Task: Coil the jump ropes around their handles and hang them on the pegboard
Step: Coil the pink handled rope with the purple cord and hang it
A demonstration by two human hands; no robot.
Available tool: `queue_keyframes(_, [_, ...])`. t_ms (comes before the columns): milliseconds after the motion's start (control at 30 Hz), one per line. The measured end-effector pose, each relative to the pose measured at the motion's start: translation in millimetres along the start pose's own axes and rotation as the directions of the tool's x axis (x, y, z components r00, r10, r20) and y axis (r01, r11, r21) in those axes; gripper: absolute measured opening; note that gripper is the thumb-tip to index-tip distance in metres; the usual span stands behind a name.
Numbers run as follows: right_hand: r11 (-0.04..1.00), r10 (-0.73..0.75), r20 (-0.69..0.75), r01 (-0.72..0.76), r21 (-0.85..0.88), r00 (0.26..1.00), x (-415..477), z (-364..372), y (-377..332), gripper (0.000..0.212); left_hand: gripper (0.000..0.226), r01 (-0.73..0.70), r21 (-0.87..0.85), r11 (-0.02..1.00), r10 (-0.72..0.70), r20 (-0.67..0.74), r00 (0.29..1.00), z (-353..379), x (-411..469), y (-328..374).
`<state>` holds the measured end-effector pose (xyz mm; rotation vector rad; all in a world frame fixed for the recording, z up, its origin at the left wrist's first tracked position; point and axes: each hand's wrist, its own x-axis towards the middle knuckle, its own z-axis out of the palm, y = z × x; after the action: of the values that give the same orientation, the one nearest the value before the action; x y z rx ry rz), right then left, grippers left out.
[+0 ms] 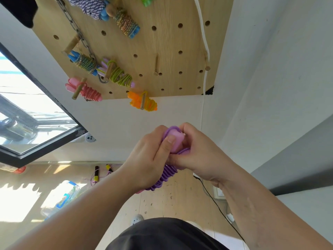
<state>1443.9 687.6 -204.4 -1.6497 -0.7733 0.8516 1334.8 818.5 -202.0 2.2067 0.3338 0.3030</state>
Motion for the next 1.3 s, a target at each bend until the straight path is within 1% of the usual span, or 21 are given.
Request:
queue_keyframes(67, [1.0, 0.02, 0.008, -0.02, 0.006, 1.0, 3, 1, 4, 0.039, 0.046, 0.0, 0.046, 0.999, -0.002, 0.041, 0.999, -1, 2, 0])
queue_keyframes(100, [0.998, 0.027, -0.022, -0.026, 0.05, 0.999, 4, 3, 6, 0.036, 0.046, 0.011, 0.071, 0.997, -0.013, 0.026, 1.0, -2, 4, 0])
queue_keyframes(200, [0.993, 0.028, -0.18, -0.008, 0.114, 0.983, 5, 13, 8, 0.026, 0.045, 0.076, 0.091, 0.993, -0.072, -0.042, 0.996, -6, 12, 2])
queue_keyframes(267, [0.992, 0.02, -0.251, 0.012, 0.124, 0.968, 5, 20, 8, 0.025, 0.04, 0.133, 0.01, 0.991, -0.133, -0.049, 0.99, -9, 15, -2])
queue_keyframes(333, [0.99, 0.023, -0.292, 0.018, 0.138, 0.956, 7, 27, 6, 0.028, 0.038, 0.214, -0.156, 0.964, -0.224, -0.046, 0.974, -10, 17, -9])
queue_keyframes(400, [0.992, 0.033, -0.317, 0.009, 0.128, 0.948, 11, 34, 2, 0.037, 0.043, 0.277, -0.383, 0.881, -0.3, -0.002, 0.954, -11, 17, -12])
queue_keyframes(467, [0.983, 0.03, -0.286, 0.023, 0.181, 0.958, 14, 42, 0, 0.045, 0.061, 0.279, -0.588, 0.759, -0.288, 0.081, 0.954, -17, 16, -15])
queue_keyframes(533, [0.957, -0.013, -0.222, 0.076, 0.28, 0.975, 18, 50, 0, 0.043, 0.076, 0.272, -0.719, 0.64, -0.235, 0.154, 0.96, -29, 14, -23])
queue_keyframes(600, [0.939, -0.046, -0.197, 0.109, 0.327, 0.979, 23, 57, -1, 0.033, 0.085, 0.304, -0.815, 0.494, -0.2, 0.233, 0.952, -42, 14, -37])
queue_keyframes(633, [0.94, -0.042, -0.198, 0.106, 0.324, 0.979, 26, 61, -2, 0.03, 0.092, 0.33, -0.846, 0.42, -0.195, 0.271, 0.943, -49, 15, -44])
queue_keyframes(700, [0.97, -0.031, -0.219, 0.083, 0.229, 0.975, 35, 70, -7, 0.027, 0.104, 0.371, -0.872, 0.319, -0.192, 0.324, 0.926, -62, 16, -58])
queue_keyframes(767, [0.99, -0.04, -0.25, 0.072, 0.121, 0.967, 47, 81, -15, 0.022, 0.104, 0.388, -0.883, 0.264, -0.184, 0.349, 0.919, -74, 19, -69])
queue_keyframes(833, [0.992, -0.038, -0.29, 0.07, 0.102, 0.956, 59, 93, -25, 0.018, 0.097, 0.396, -0.893, 0.215, -0.185, 0.361, 0.914, -86, 22, -79])
queue_keyframes(900, [0.997, -0.052, -0.33, 0.07, 0.042, 0.942, 70, 107, -35, 0.022, 0.098, 0.405, -0.895, 0.186, -0.183, 0.374, 0.909, -100, 27, -92])
queue_keyframes(933, [0.997, -0.076, -0.361, 0.065, -0.042, 0.929, 75, 113, -38, 0.022, 0.095, 0.413, -0.889, 0.198, -0.187, 0.379, 0.906, -106, 29, -99])
queue_keyframes(967, [0.988, -0.109, -0.398, 0.056, -0.144, 0.911, 80, 118, -40, 0.021, 0.088, 0.416, -0.877, 0.241, -0.199, 0.374, 0.906, -112, 33, -106])
queue_keyframes(1033, [0.948, -0.177, -0.442, 0.032, -0.317, 0.879, 91, 125, -43, 0.018, 0.072, 0.399, -0.82, 0.41, -0.235, 0.327, 0.915, -121, 38, -115])
queue_keyframes(1067, [0.926, -0.205, -0.432, 0.03, -0.377, 0.878, 96, 127, -43, 0.016, 0.066, 0.374, -0.788, 0.489, -0.24, 0.29, 0.926, -124, 41, -117])
queue_keyframes(1100, [0.902, -0.227, -0.405, 0.034, -0.429, 0.886, 100, 129, -43, 0.013, 0.059, 0.342, -0.769, 0.541, -0.234, 0.252, 0.939, -124, 45, -120])
queue_keyframes(1200, [0.854, -0.265, -0.34, 0.056, -0.517, 0.902, 109, 130, -41, 0.011, 0.038, 0.262, -0.749, 0.608, -0.224, 0.155, 0.962, -125, 57, -124])
queue_keyframes(1300, [0.859, -0.279, -0.379, 0.053, -0.509, 0.882, 116, 123, -40, 0.013, 0.036, 0.16, -0.718, 0.677, -0.14, 0.088, 0.986, -125, 73, -127])
